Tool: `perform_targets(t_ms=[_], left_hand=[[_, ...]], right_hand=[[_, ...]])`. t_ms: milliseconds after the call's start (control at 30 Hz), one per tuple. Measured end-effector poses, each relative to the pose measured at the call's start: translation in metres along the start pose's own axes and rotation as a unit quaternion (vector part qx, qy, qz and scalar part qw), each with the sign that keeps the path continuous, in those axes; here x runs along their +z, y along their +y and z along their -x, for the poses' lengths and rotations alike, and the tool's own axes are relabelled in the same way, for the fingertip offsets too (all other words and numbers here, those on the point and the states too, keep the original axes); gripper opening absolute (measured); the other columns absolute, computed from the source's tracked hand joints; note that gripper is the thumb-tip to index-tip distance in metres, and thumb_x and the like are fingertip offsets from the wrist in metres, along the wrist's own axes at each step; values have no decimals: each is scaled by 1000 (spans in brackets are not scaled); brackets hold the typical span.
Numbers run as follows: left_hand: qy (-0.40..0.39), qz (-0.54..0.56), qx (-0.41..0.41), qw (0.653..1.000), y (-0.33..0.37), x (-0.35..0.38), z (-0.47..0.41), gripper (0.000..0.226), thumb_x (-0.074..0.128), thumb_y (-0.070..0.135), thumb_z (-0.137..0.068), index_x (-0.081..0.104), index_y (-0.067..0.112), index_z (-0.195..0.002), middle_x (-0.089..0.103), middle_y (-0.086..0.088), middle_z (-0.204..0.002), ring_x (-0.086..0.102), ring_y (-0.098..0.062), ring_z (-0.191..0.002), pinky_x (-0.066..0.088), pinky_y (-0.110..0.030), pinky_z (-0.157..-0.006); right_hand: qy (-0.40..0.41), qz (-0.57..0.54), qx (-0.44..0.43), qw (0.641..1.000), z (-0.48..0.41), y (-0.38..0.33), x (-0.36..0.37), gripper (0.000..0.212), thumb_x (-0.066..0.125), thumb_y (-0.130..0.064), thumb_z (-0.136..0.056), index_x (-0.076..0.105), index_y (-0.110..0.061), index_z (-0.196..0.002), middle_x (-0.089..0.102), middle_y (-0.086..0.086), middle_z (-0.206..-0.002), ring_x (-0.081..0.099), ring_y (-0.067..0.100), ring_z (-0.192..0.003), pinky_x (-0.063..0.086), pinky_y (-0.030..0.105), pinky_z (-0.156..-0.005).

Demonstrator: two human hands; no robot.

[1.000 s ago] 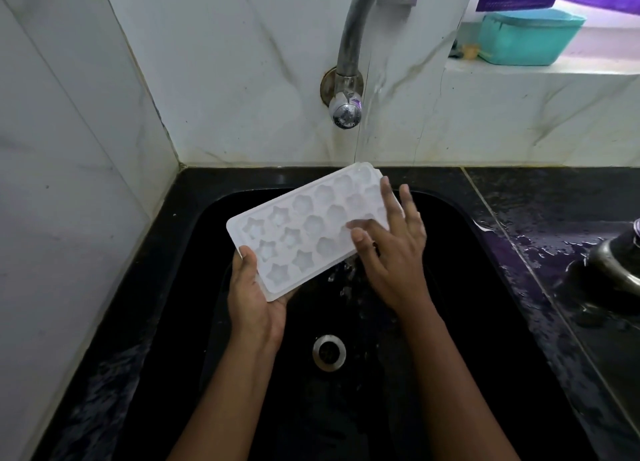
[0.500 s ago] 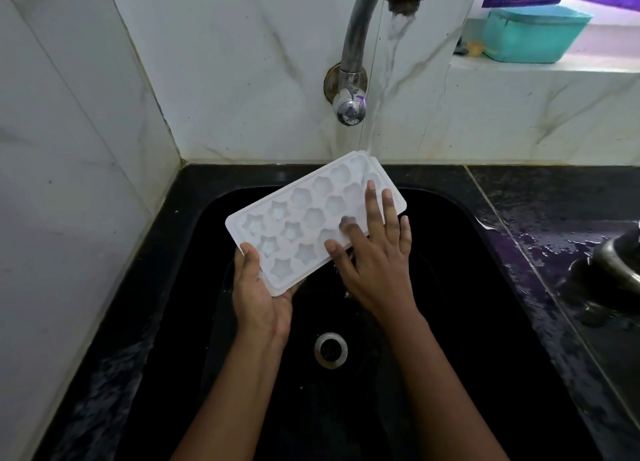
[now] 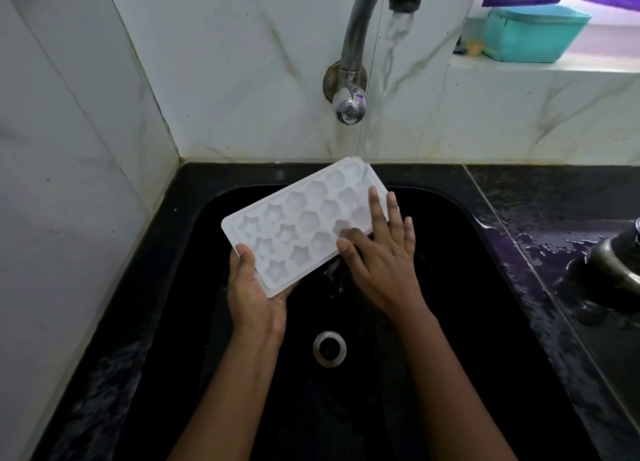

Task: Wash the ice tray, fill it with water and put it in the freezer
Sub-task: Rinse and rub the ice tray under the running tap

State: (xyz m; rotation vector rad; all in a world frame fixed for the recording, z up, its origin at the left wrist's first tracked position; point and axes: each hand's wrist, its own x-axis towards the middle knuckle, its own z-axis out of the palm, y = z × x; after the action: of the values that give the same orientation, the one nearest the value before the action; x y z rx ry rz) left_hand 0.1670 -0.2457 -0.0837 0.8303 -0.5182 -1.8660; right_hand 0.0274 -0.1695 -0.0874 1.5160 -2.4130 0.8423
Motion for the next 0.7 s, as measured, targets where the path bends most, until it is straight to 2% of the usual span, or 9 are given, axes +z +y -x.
perform_targets(t_ms=[67, 133, 233, 300, 400, 500, 600, 700], left_hand=[[-5, -5, -20, 1000, -2, 2, 2, 29, 39, 37, -102, 61, 24, -116, 74, -3, -105, 71, -23, -96, 58, -45, -74], [-5, -4, -34, 999, -4, 4, 3, 30, 40, 37, -102, 61, 22, -117, 73, -5, -109, 70, -25, -98, 57, -48, -77], [1, -1, -32, 999, -3, 4, 0, 29, 41, 36, -101, 61, 22, -117, 73, -6, -108, 71, -25, -97, 57, -48, -77], [5, -4, -22, 1000, -1, 2, -1, 28, 41, 36, -101, 61, 23, -117, 74, -4, -106, 71, -23, -96, 58, -46, -74], [-14, -10, -25, 1000, -3, 3, 2, 32, 40, 36, -102, 58, 21, -124, 72, -5, -110, 70, -25, -100, 57, -48, -78], [-20, -6, -34, 999, -7, 6, 5, 35, 40, 37, -101, 57, 19, -126, 71, -7, -113, 69, -27, -101, 56, -50, -81], [-8, 8, -27, 1000, -5, 5, 2, 35, 41, 37, -101, 57, 18, -127, 72, -7, -111, 70, -27, -100, 58, -49, -77], [-3, 4, -14, 1000, -4, 2, -1, 34, 39, 35, -102, 57, 19, -126, 73, -5, -108, 70, -25, -100, 58, -46, -72]], right_hand=[[43, 30, 23, 998, 2, 0, 2, 60, 15, -63, -93, 64, -29, -102, 5, 1, -160, -10, 17, -146, -9, 45, -114], [60, 41, 33, 997, 3, -6, 6, 56, 21, -62, -92, 63, -28, -107, 3, 2, -159, -9, 17, -147, -8, 46, -114], [28, 6, 2, 1000, 1, -7, 5, 55, 27, -63, -91, 62, -24, -108, -2, -2, -159, -14, 15, -146, -9, 44, -114], [15, -11, -14, 1000, 0, 0, -1, 55, 25, -62, -91, 65, -25, -100, 2, -3, -159, -14, 14, -146, -9, 43, -115], [50, 18, 7, 999, 1, 9, -6, 58, 17, -61, -94, 66, -30, -91, 9, -1, -159, -8, 18, -147, -7, 45, -115], [73, 45, 30, 996, 3, 0, 1, 55, 20, -60, -94, 64, -28, -98, 9, 1, -159, -5, 19, -147, -6, 46, -114], [48, 13, 5, 999, 2, -4, 4, 54, 26, -62, -92, 62, -25, -105, 4, -3, -159, -10, 16, -146, -8, 43, -114], [48, -3, 1, 999, 1, 6, -3, 56, 20, -61, -93, 65, -28, -95, 8, -4, -159, -9, 16, -147, -8, 43, -115]])
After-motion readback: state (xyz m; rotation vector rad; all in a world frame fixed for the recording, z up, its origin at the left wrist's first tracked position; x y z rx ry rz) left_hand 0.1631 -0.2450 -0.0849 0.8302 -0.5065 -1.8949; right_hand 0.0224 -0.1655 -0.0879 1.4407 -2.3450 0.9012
